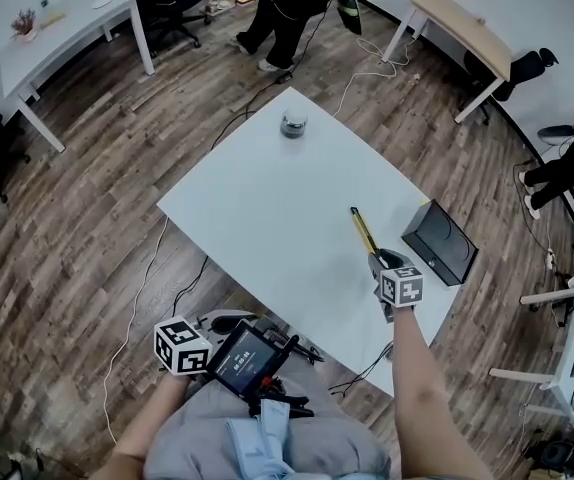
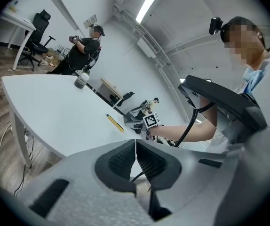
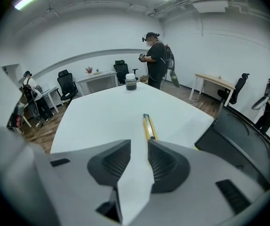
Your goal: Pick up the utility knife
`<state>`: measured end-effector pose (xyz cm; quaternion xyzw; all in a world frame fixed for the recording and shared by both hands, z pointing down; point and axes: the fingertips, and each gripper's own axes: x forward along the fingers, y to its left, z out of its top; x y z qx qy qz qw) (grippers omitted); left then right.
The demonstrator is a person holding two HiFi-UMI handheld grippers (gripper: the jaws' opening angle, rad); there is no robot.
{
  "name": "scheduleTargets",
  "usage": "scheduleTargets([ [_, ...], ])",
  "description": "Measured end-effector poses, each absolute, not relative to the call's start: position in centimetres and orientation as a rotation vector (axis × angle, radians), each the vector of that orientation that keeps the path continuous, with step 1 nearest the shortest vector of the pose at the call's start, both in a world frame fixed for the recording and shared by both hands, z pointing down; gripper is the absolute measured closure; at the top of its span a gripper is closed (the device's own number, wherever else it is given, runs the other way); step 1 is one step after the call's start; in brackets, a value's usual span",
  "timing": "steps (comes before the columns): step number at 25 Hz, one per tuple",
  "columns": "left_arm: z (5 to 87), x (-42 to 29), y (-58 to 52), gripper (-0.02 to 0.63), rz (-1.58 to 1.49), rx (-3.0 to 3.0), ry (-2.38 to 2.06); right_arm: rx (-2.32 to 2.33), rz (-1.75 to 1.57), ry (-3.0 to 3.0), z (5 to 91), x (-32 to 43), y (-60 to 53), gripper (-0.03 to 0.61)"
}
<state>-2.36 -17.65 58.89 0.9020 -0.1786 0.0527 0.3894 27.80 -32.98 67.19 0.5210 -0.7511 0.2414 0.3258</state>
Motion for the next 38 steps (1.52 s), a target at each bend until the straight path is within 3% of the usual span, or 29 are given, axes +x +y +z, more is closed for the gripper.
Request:
scheduleTargets([
  [38,60.2,-2.7,-19.3,0.595,0.158,2.217,-0.558,1.271,0.643,-1.972,70.3,28.8,-37.6,0.466],
])
